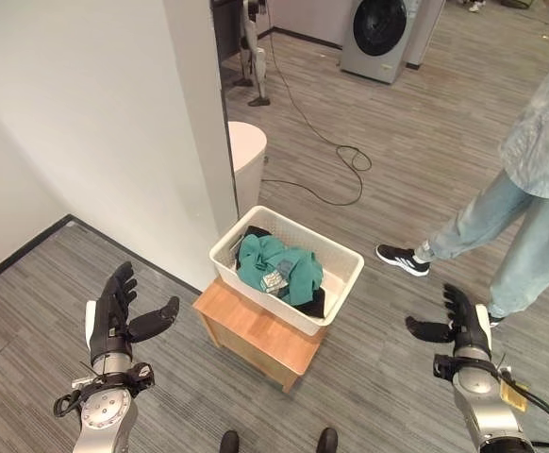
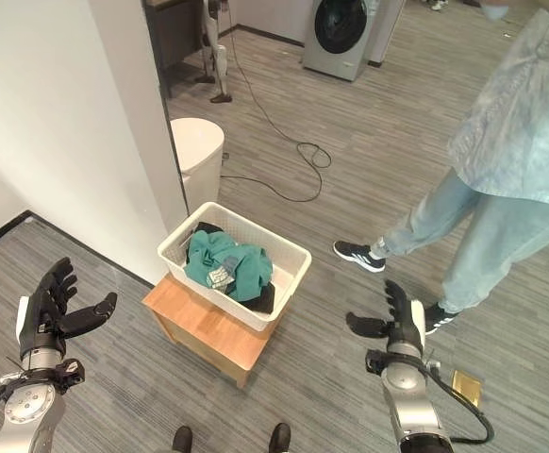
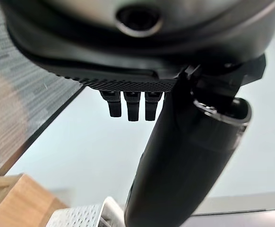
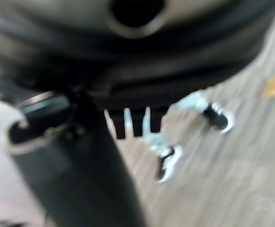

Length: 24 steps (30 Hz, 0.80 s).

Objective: Pick up bed clothes into laundry basket.

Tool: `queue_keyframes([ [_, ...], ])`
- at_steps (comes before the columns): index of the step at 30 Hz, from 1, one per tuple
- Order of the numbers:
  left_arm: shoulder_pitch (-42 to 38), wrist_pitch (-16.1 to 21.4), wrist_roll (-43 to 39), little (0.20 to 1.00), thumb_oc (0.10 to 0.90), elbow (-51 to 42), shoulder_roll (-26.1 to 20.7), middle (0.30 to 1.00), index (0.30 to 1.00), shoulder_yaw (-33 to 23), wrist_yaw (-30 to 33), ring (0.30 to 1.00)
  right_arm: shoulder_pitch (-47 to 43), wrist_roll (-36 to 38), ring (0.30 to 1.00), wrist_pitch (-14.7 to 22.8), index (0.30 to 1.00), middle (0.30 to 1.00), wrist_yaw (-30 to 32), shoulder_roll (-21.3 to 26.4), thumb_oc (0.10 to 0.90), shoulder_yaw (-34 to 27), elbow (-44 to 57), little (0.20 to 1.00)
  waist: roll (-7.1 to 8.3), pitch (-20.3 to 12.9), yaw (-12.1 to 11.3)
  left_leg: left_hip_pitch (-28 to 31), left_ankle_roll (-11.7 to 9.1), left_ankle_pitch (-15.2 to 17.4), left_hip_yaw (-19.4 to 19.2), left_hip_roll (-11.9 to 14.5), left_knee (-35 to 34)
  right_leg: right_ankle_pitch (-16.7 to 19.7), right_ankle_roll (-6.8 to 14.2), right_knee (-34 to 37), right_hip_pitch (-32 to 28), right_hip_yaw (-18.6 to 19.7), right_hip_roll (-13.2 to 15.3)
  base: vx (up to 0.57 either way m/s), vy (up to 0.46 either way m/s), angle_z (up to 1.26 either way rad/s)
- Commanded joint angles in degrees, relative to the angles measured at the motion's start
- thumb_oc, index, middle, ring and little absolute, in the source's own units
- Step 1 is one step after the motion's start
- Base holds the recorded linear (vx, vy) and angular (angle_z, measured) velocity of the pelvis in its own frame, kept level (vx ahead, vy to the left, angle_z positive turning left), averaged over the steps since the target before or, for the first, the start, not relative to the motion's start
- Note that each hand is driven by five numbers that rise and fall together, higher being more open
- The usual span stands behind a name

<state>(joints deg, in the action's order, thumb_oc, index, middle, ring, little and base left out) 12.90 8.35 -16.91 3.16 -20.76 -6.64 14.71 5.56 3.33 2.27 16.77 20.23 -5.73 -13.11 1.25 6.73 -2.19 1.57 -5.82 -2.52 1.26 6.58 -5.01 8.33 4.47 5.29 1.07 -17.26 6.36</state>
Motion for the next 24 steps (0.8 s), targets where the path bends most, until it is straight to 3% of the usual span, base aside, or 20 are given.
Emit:
queue_keyframes([
  [1, -4.8, 7.3, 0.3, 0.900, 0.800, -5.8, -2.9, 0.900, 0.900, -3.1, 1.7, 0.900, 1.4, -4.0, 0.900, 6.5, 0.900, 0.900, -0.3, 1.0, 0.800, 0.4, 3.3, 0.900, -0.30, 1.5, 3.1, -3.9, 1.1, 0.2, -1.9, 0.8, 0.0, -12.0, 4.3, -11.4, -0.7, 4.7, 3.6, -0.27, 0.091, 0.01],
  [3, -5.1, 8.3, 1.5, 0.900, 0.800, -5.9, -4.1, 0.900, 0.900, -2.6, 2.6, 0.900, 0.6, -4.8, 0.900, 9.1, 0.900, 0.900, -1.0, 1.1, 0.800, 1.4, 7.6, 0.900, -1.15, 2.7, 3.6, -5.4, 1.8, -1.1, -0.8, 0.2, 0.0, -14.9, 4.8, -18.8, 1.4, 12.4, 1.2, -0.25, 0.044, 0.09],
  [5, -5.1, 8.9, 2.3, 0.900, 0.800, -5.7, -4.9, 0.900, 0.900, -2.6, 3.0, 0.900, 0.9, -4.2, 0.900, 11.0, 0.900, 0.900, -1.8, 1.5, 0.800, 1.0, 13.0, 0.900, -1.47, 2.2, 4.0, -6.9, 2.1, -2.4, 1.3, -0.5, 0.0, -17.2, 3.8, -22.6, 0.7, 21.1, -2.0, -0.14, -0.055, 0.53],
  [6, -5.1, 8.8, 3.3, 0.900, 0.800, -5.3, -5.5, 0.900, 0.900, -3.0, 3.3, 0.900, 0.4, -3.8, 0.900, 11.8, 0.900, 0.900, -2.0, 1.7, 0.800, 0.8, 14.5, 0.900, -1.36, 1.9, 4.1, -7.9, 2.0, -3.1, 2.3, -0.9, 0.0, -18.7, 3.3, -21.9, -1.0, 25.0, -3.1, -0.15, -0.181, 0.87],
  [7, -5.0, 9.2, 4.3, 0.900, 0.800, -4.1, -5.8, 0.900, 0.900, -3.2, 3.9, 0.900, -1.4, -3.6, 0.900, 12.9, 0.900, 0.900, -2.5, 2.3, 0.800, 1.6, 16.8, 0.900, -1.05, 1.7, 3.0, -9.6, 1.7, -3.9, 3.4, -1.8, 0.0, -21.9, 0.9, -17.2, -4.3, 28.1, -2.9, -0.15, -0.155, 0.67],
  [8, -5.1, 9.3, 4.4, 0.900, 0.800, -4.1, -5.8, 0.900, 0.900, -3.2, 4.0, 0.900, -1.6, -3.5, 0.900, 13.0, 0.900, 0.900, -2.5, 2.3, 0.800, 1.7, 16.7, 0.900, -1.28, 1.9, 2.9, -9.8, 1.7, -4.6, 3.4, -1.5, 0.0, -21.0, 1.0, -16.5, -4.3, 28.1, -3.1, -0.14, -0.204, 0.38],
  [9, -5.0, 9.1, 4.7, 0.900, 0.800, -2.8, -5.6, 0.900, 0.900, -3.4, 4.5, 0.900, -3.3, -3.6, 0.900, 13.3, 0.900, 0.900, -2.7, 2.8, 0.800, 2.4, 17.4, 0.900, -0.98, 1.7, 1.8, -11.0, 1.0, -5.2, 3.4, -1.4, 0.0, -22.7, -0.3, -14.0, -6.3, 27.3, -3.1, -0.20, -0.225, 0.28],
  [11, -5.7, 9.3, 4.8, 0.900, 0.800, -1.6, -5.1, 0.900, 0.900, -3.7, 5.9, 0.900, -5.8, -3.8, 0.900, 14.5, 0.900, 0.900, -2.4, 4.2, 0.800, 3.4, 18.4, 0.900, -2.22, 2.7, 0.3, -14.2, -1.4, -8.5, 4.0, 0.0, 0.1, -20.8, -1.4, -8.7, -7.5, 24.8, -4.3, -0.36, -0.365, 0.45],
  [14, -4.8, 10.2, 4.0, 0.900, 0.800, -2.2, -2.3, 0.900, 0.900, -3.7, 6.8, 0.900, -9.2, -5.4, 0.900, 14.9, 0.900, 0.900, -2.1, 7.0, 0.800, 5.1, 20.2, 0.900, -3.24, 5.0, -0.8, -16.8, -3.3, -8.4, 4.3, 0.5, 1.3, -18.6, -2.5, -3.4, -10.2, 22.0, -5.9, -0.30, -0.318, 0.76],
  [15, -4.9, 10.4, 3.7, 0.900, 0.800, -2.2, -1.5, 0.900, 0.900, -3.3, 7.4, 0.900, -10.5, -5.7, 0.900, 14.8, 0.900, 0.900, -1.8, 7.6, 0.800, 5.9, 20.3, 0.900, -2.78, 6.4, -0.8, -16.9, -2.7, -7.4, 3.3, 0.2, 2.8, -18.1, -2.8, -3.4, -10.2, 21.2, -5.6, -0.40, -0.199, 0.86],
  [18, -3.7, 10.9, 2.9, 0.900, 0.800, -2.8, -0.3, 0.900, 0.900, -2.3, 6.4, 0.900, -11.0, -5.8, 0.900, 14.6, 0.900, 0.900, -2.3, 8.1, 0.800, 6.8, 22.1, 0.900, -0.97, 6.3, 1.2, -14.5, 0.1, -0.8, -2.7, 1.7, 13.5, -15.5, -3.1, -3.2, -6.9, 16.3, -3.6, -0.48, -0.204, 1.14],
  [21, -2.6, 11.2, 3.6, 0.900, 0.800, -3.6, -0.3, 0.900, 0.900, -1.2, 5.3, 0.900, -10.6, -6.1, 0.900, 14.9, 0.900, 0.900, -2.9, 8.1, 0.800, 6.9, 23.0, 0.900, 0.87, 4.9, 3.2, -8.4, 0.3, 6.0, -5.3, 3.0, 26.1, -13.1, -3.8, -2.9, -4.0, 11.0, -2.2, -0.40, -0.266, 1.28],
  [24, -2.9, 11.1, 3.0, 0.900, 0.800, -3.9, -0.3, 0.900, 0.900, 0.5, 4.1, 0.900, -10.1, -7.2, 0.900, 15.0, 0.900, 0.900, -2.7, 7.9, 0.800, 6.1, 23.6, 0.900, 1.07, 2.0, 6.5, 3.5, -0.7, 8.8, -11.2, 7.4, 28.0, -11.9, -4.2, -2.7, -1.5, 3.1, -2.0, -0.37, -0.136, 1.43],
])
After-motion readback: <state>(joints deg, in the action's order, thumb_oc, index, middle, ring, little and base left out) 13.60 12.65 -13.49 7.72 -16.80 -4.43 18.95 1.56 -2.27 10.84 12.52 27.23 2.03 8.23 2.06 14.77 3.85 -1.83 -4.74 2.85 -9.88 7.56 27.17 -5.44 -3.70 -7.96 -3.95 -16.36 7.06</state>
